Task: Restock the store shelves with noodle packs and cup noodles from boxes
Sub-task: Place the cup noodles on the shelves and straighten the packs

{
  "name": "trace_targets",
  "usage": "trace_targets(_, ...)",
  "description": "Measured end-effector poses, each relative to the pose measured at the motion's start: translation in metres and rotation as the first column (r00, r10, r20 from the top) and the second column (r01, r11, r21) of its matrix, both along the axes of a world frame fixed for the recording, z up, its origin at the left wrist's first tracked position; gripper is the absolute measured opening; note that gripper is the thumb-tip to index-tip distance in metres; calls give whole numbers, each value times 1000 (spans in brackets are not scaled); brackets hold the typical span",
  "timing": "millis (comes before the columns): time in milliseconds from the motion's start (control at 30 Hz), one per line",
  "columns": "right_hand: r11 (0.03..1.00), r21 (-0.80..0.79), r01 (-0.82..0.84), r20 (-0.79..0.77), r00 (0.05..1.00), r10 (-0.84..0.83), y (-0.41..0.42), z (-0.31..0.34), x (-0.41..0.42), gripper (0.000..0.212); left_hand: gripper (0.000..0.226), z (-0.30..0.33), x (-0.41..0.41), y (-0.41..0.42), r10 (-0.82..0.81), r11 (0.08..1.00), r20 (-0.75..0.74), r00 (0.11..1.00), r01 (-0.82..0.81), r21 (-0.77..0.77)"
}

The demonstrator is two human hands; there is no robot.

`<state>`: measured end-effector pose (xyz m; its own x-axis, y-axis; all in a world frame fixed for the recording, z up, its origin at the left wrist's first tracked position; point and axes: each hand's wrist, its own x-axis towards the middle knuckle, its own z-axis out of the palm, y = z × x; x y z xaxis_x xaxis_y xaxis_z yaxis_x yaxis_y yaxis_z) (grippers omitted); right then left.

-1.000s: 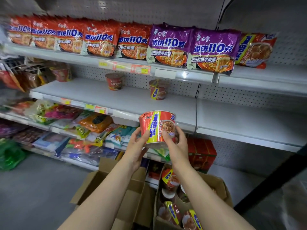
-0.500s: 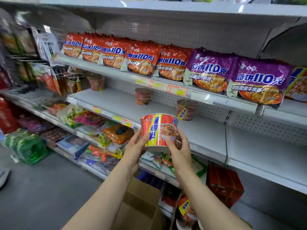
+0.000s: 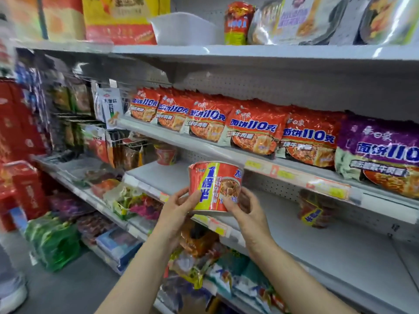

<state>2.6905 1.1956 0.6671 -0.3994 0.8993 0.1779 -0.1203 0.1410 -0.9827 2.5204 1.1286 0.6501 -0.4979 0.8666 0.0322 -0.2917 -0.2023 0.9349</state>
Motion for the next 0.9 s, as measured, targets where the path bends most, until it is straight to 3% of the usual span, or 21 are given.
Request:
trace_targets(133, 999, -36, -4, 49, 999, 6, 23, -30, -54, 100, 109, -33, -59, 18, 42, 998, 22, 999, -42, -37)
trace_targets(300, 999, -42, 2, 116, 993, 3, 72, -56, -123, 121, 79, -60, -128, 58, 53, 996, 24, 998, -51, -75)
trace_targets(500, 999, -34, -25, 149, 988, 29, 134, -81, -190, 89, 77, -78, -203, 115, 8, 994, -29, 1000, -11, -105)
trace_targets(733, 999, 31, -20, 171, 985, 14, 199, -114, -241, 84, 84, -111, -256, 181, -52, 988, -110, 993, 35, -148)
trace_targets(900, 997, 41, -65, 195, 979, 56, 228, -131, -253, 86, 85, -129, -264, 200, -11, 986, -90, 996, -5, -169)
